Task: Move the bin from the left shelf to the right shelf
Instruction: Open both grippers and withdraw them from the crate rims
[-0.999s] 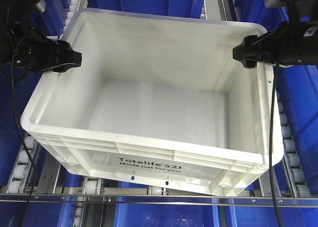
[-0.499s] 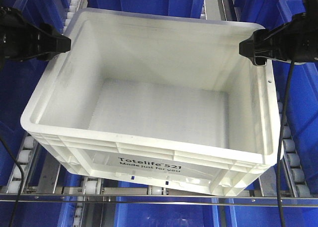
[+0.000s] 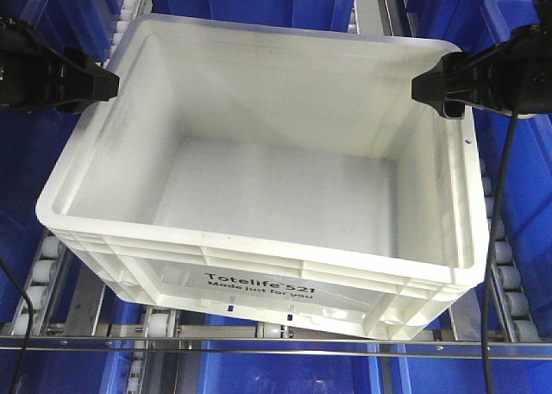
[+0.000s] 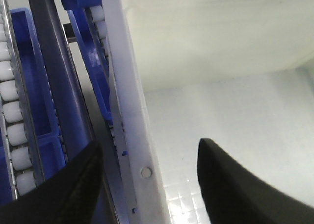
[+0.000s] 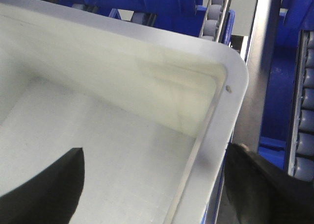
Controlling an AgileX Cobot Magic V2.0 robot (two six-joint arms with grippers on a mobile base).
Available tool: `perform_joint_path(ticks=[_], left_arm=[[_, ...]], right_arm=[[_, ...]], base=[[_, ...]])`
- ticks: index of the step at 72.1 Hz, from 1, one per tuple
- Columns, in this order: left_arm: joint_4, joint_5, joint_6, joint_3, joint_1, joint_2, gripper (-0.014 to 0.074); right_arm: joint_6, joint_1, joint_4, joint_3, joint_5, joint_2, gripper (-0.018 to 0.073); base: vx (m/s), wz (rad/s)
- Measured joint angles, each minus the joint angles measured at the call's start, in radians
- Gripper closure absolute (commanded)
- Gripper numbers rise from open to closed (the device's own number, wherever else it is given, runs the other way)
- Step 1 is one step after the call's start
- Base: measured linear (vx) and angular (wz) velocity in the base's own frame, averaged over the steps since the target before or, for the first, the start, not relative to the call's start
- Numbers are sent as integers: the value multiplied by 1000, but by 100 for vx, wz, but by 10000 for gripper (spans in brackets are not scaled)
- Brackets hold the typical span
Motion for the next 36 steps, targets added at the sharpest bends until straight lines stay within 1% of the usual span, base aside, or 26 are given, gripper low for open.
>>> perform_joint_path(ticks=[9, 18, 28, 36], left_arm=[[0, 5, 0, 8, 0, -5, 202], [0, -25, 0, 70, 0, -46, 202], [0, -107, 18, 170, 0, -159, 202], [0, -157, 39, 258, 0, -270, 202]], right_arm=[[-5, 0, 4, 40, -41, -58, -10], [-6, 0, 7, 148, -123, -136, -10], [-13, 0, 7, 251, -210, -242, -10], [-16, 0, 8, 318, -251, -343, -10]], base=[[0, 0], [0, 0], [0, 0], [0, 0]])
